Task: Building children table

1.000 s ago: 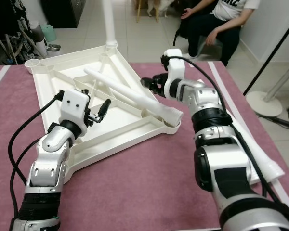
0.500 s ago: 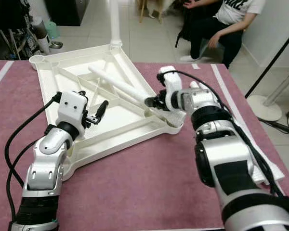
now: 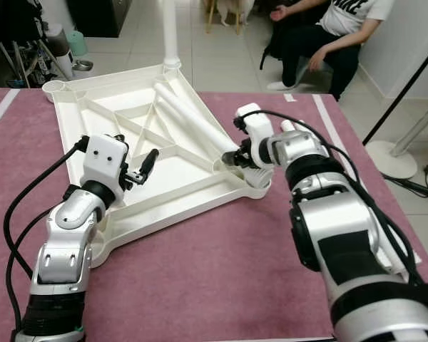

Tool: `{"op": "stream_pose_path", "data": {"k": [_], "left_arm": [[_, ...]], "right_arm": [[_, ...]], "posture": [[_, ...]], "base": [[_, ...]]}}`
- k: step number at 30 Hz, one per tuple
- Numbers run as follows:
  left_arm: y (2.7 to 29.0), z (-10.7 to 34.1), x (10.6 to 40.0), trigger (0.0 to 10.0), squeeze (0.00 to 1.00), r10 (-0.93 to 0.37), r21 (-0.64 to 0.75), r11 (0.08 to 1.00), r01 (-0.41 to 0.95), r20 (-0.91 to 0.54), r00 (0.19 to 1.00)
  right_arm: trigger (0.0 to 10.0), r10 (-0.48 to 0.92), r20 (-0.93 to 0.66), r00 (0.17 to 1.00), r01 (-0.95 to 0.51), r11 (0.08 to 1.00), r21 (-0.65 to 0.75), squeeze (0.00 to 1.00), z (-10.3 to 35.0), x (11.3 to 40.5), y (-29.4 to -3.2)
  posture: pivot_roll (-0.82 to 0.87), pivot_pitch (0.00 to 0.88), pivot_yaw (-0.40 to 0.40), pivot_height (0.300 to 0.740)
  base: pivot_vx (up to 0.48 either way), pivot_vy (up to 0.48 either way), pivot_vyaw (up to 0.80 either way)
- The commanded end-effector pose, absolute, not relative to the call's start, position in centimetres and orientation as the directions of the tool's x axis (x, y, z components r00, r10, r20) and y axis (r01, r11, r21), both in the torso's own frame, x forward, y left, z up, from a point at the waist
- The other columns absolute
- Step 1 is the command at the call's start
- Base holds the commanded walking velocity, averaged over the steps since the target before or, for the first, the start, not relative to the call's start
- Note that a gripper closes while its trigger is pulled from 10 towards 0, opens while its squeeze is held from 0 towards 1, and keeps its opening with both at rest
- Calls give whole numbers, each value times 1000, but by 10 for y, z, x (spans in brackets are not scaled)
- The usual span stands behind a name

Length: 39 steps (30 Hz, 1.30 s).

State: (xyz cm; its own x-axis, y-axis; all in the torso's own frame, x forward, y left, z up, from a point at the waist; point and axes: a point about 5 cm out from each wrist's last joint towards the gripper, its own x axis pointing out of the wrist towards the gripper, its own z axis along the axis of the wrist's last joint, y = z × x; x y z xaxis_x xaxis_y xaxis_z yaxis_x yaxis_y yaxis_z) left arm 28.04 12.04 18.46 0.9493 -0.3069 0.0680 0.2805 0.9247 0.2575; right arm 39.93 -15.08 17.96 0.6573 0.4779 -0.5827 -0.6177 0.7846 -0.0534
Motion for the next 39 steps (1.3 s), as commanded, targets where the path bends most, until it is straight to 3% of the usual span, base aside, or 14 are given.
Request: {"op": "stream_pose_path", "data": {"k": [1,9,10,12,13,20,21,25,26,27,33,35,39], "left_arm": [[124,182,279,10000,0,-175,229,961,154,78,981],[126,182,277,10000,0,-166,234,962,145,77,983],[127,183,277,10000,0,-165,235,962,142,78,983],[127,184,277,10000,0,-163,236,962,141,79,983],[127,184,277,10000,0,-163,236,962,140,78,984],[125,184,278,10000,0,-167,235,961,145,77,983],[124,184,279,10000,0,-172,234,961,150,77,982],[123,185,279,10000,0,-176,233,960,154,78,981],[123,185,279,10000,0,-177,233,960,155,78,981],[123,186,279,10000,0,-180,231,960,157,79,981],[120,188,280,10000,0,-190,225,960,168,83,978],[116,191,282,10000,0,-200,208,962,178,89,976],[113,198,286,10000,0,-199,154,971,182,103,975]], "right_arm": [[10000,489,-607,627,-613,790,3,0,169,396,-148],[10000,490,-606,627,-588,808,44,0,155,392,-142],[3843,491,-611,621,-590,806,48,0,152,391,-141],[3843,492,-614,617,-592,805,50,0,150,391,-141],[0,493,-616,614,-594,803,51,0,149,390,-140],[0,486,-569,663,-546,834,77,0,157,394,-144],[0,497,-483,721,-510,852,117,0,173,401,-144],[0,530,-375,761,-514,844,150,0,193,407,-141],[8275,558,-312,769,-540,828,150,0,206,410,-139],[10000,635,-194,748,-613,772,165,0,229,412,-132],[10000,732,-113,672,-716,681,152,0,243,409,-123],[10000,752,-74,655,-754,657,11,0,246,405,-118],[10000,760,-41,649,-760,645,-82,0,243,401,-113]], "posture": [[138,0,-26,740],[161,0,-27,740],[161,0,-27,740],[162,0,-26,740],[162,0,-26,740],[154,0,-20,740],[147,0,-12,740],[147,0,-10,740],[146,0,-7,740],[145,0,-5,740],[132,0,4,740],[132,0,4,740],[129,0,5,740]], "base": [[0,0,0],[0,0,0],[0,0,0],[0,0,0],[0,0,0],[0,0,0],[0,0,0],[0,0,0],[0,0,0],[0,0,0],[0,0,0],[0,0,0],[0,0,0]]}}
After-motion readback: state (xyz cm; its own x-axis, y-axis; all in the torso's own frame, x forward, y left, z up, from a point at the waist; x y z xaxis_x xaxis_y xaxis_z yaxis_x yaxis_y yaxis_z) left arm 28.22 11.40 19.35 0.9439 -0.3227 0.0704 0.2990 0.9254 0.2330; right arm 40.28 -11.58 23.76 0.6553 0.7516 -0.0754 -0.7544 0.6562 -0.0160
